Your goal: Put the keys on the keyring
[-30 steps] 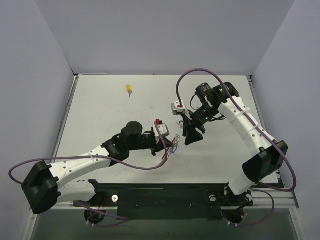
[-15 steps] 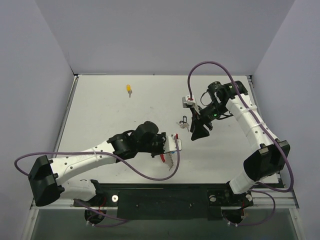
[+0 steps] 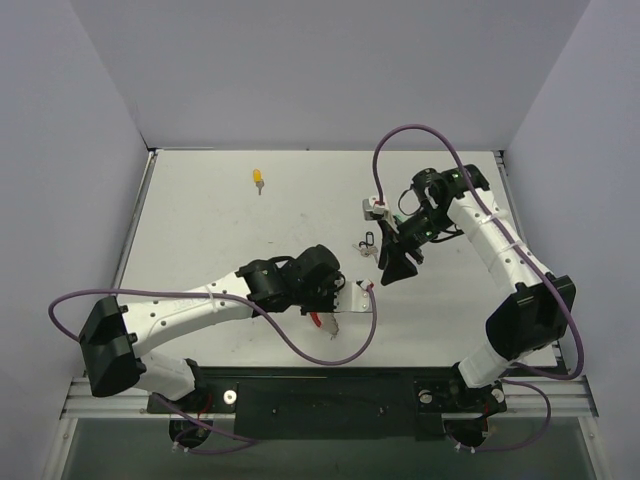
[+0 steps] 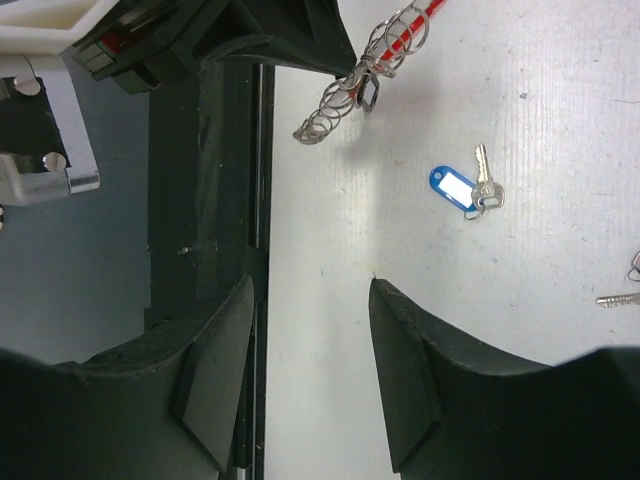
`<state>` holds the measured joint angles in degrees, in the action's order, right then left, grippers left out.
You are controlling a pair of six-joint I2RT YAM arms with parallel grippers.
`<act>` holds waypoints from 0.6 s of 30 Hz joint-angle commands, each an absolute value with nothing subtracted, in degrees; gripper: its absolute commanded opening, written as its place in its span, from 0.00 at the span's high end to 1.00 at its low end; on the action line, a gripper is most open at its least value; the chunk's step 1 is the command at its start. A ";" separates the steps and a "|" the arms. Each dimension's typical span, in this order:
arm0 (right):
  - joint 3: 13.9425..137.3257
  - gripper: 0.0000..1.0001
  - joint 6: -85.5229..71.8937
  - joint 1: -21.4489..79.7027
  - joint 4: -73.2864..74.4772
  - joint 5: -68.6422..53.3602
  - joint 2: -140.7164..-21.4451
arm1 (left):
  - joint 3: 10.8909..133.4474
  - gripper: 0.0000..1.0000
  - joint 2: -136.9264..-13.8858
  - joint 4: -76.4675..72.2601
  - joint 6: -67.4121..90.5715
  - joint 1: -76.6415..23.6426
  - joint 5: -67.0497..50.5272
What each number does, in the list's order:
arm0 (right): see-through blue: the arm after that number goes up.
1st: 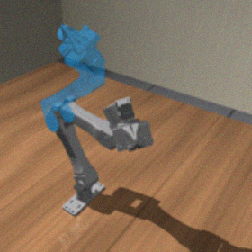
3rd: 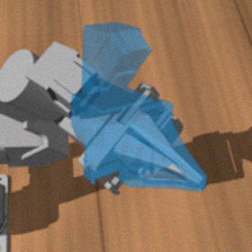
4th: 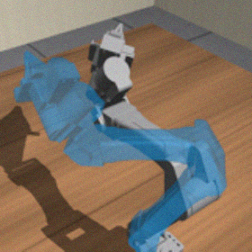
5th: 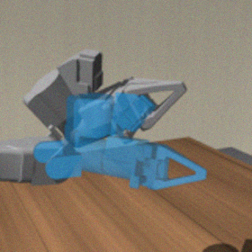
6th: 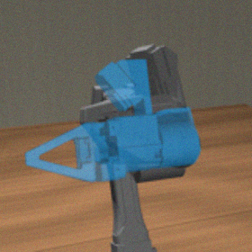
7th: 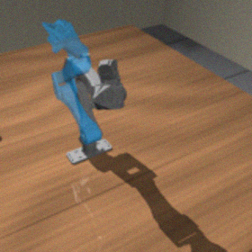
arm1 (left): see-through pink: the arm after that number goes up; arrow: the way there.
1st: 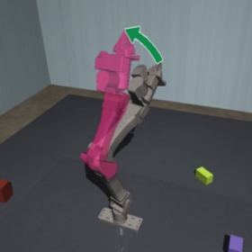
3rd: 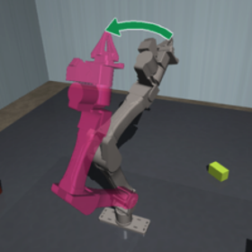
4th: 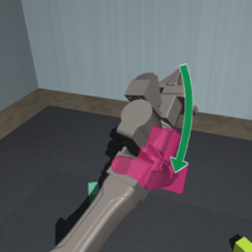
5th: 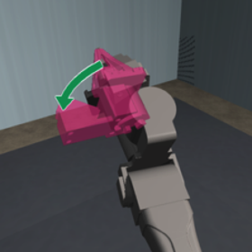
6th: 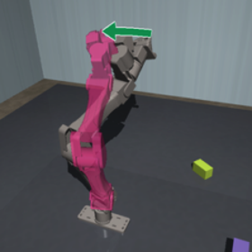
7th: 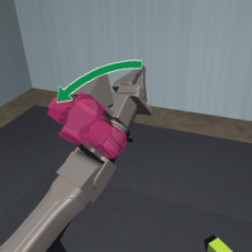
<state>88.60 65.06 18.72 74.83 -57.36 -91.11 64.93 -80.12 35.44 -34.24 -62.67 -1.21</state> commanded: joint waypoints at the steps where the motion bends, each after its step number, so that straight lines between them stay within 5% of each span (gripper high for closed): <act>1: 87.89 0.54 67.94 18.28 84.81 -60.03 -91.85 | 66.01 1.00 -77.88 30.44 -33.05 -62.84 -0.44; 11: 86.40 0.54 76.63 18.37 89.90 -62.75 -92.55 | 48.53 1.00 -64.61 1.87 -18.82 -57.84 -13.08; 18: 85.87 0.55 77.61 18.37 89.91 -63.11 -92.02 | 44.56 1.00 -61.53 -3.34 -15.56 -55.90 -18.18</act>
<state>86.65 74.54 18.68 74.83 -59.99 -91.77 45.28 -63.83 6.42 -19.33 -56.55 -12.47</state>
